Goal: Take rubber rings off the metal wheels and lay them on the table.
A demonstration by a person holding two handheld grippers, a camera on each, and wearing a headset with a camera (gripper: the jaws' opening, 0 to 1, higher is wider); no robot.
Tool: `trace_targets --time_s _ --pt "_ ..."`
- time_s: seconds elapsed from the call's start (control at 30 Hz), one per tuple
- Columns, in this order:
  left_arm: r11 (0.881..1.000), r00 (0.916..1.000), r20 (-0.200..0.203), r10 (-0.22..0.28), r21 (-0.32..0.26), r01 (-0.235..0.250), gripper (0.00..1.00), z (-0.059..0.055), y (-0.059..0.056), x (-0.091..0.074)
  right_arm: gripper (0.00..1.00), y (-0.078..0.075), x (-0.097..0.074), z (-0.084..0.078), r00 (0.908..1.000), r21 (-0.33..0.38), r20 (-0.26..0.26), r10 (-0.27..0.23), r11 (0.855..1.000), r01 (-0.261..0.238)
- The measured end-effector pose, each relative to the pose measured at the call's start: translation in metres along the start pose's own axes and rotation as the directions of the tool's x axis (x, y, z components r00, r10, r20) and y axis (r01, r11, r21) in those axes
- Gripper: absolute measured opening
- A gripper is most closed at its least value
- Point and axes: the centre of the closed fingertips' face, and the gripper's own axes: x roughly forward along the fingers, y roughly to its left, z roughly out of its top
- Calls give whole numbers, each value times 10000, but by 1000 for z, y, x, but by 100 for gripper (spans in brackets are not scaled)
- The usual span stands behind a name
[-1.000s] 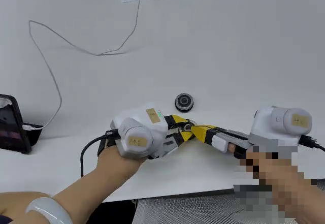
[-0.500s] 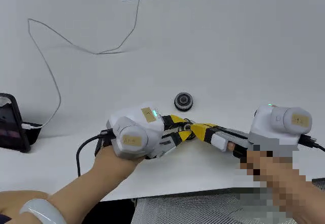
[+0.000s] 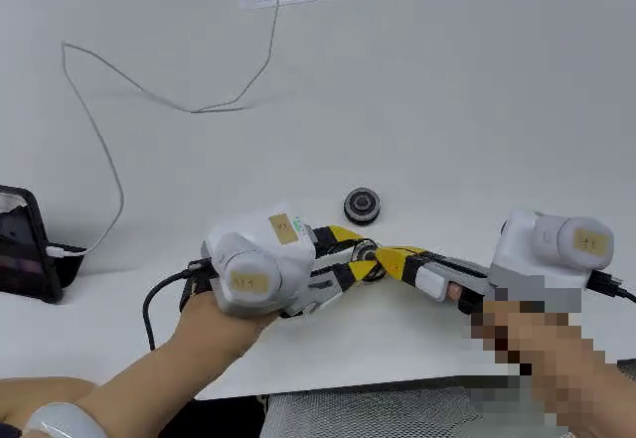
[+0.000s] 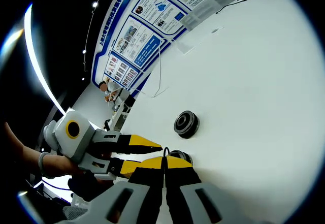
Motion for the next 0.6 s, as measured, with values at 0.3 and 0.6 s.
trace_targets --time_s 0.3,0.6 --pt "9997 9998 -136 175 -170 -177 20 -10 3 -9 1 4 0 2 9999 49 61 106 9999 -106" --pt "9987 9992 -164 357 -368 -363 22 -15 5 -14 1 10 -2 4 9995 153 199 231 9996 -234"
